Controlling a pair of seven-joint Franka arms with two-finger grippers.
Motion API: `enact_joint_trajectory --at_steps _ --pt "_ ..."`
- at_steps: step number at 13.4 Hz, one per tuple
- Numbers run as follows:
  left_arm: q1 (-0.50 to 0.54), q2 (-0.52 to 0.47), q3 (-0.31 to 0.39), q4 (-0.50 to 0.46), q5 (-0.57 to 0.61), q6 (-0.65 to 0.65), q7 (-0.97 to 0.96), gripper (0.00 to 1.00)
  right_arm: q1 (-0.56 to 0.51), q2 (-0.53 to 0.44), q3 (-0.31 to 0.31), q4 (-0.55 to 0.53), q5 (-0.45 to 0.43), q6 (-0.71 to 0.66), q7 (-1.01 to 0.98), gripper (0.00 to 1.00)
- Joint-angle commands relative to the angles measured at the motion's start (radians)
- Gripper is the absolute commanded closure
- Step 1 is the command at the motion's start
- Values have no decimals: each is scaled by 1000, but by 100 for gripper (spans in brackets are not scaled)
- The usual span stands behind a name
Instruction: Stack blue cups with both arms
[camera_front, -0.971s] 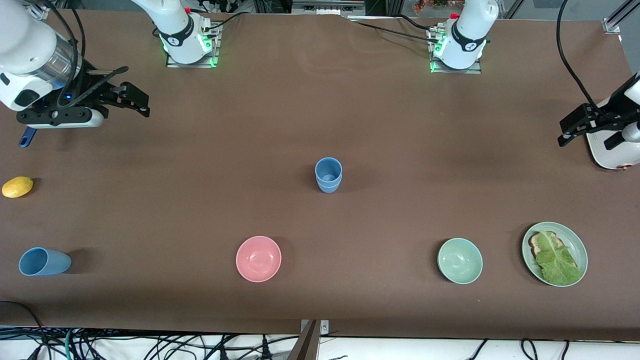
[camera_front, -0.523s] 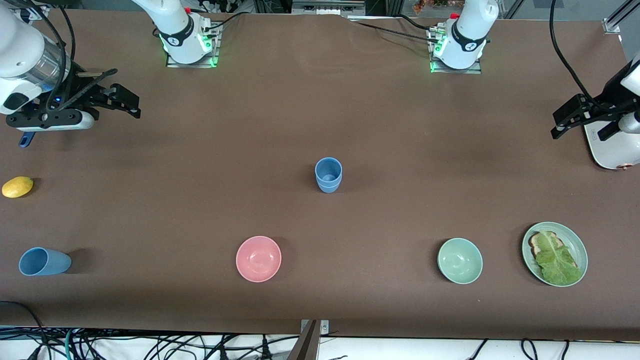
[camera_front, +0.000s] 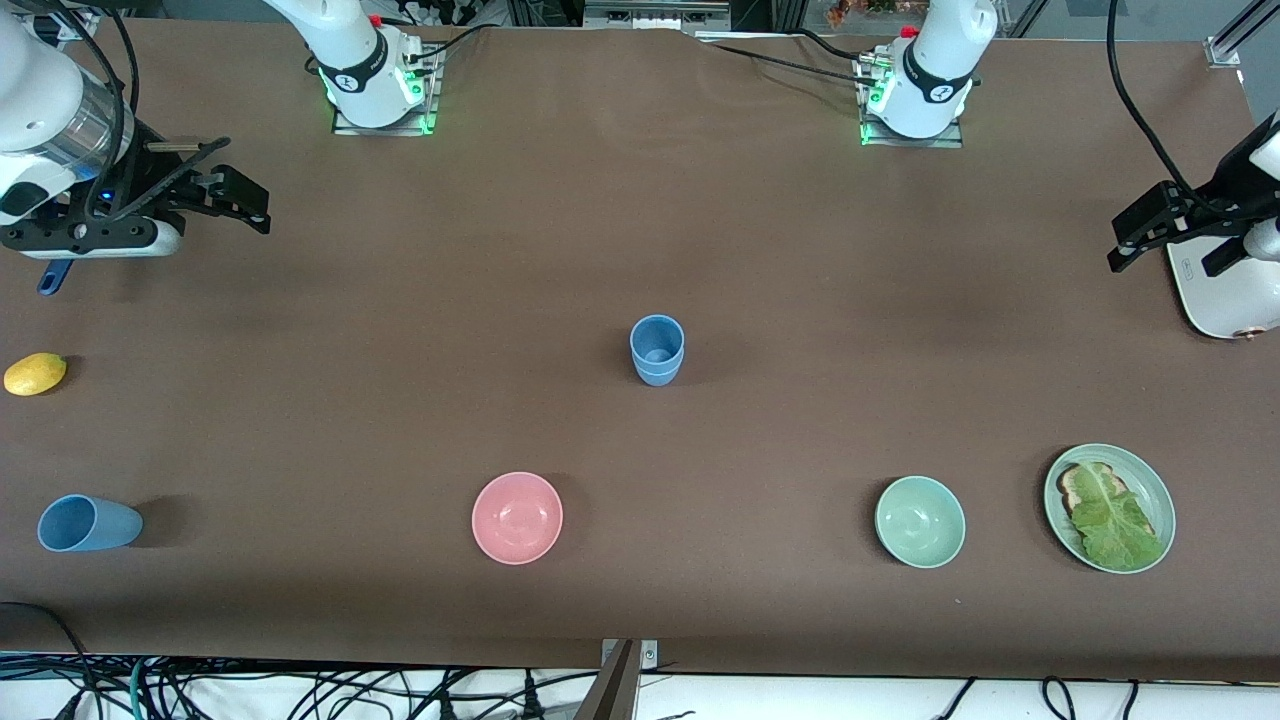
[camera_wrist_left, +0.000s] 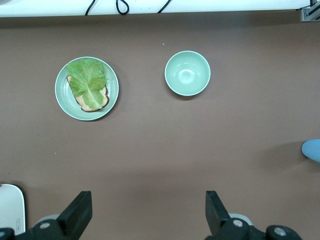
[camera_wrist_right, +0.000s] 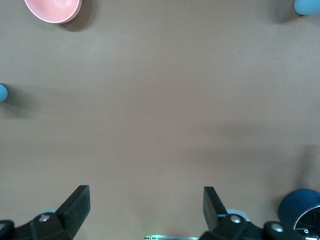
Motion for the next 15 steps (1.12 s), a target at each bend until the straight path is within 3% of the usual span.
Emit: enact_joint_trajectory --at_steps 1,15 --pt "2 4 1 28 9 -24 29 0 -9 -5 4 18 -5 -22 -10 0" --pt "7 9 5 28 9 -33 23 0 -11 -2 3 18 -12 -23 -16 0"
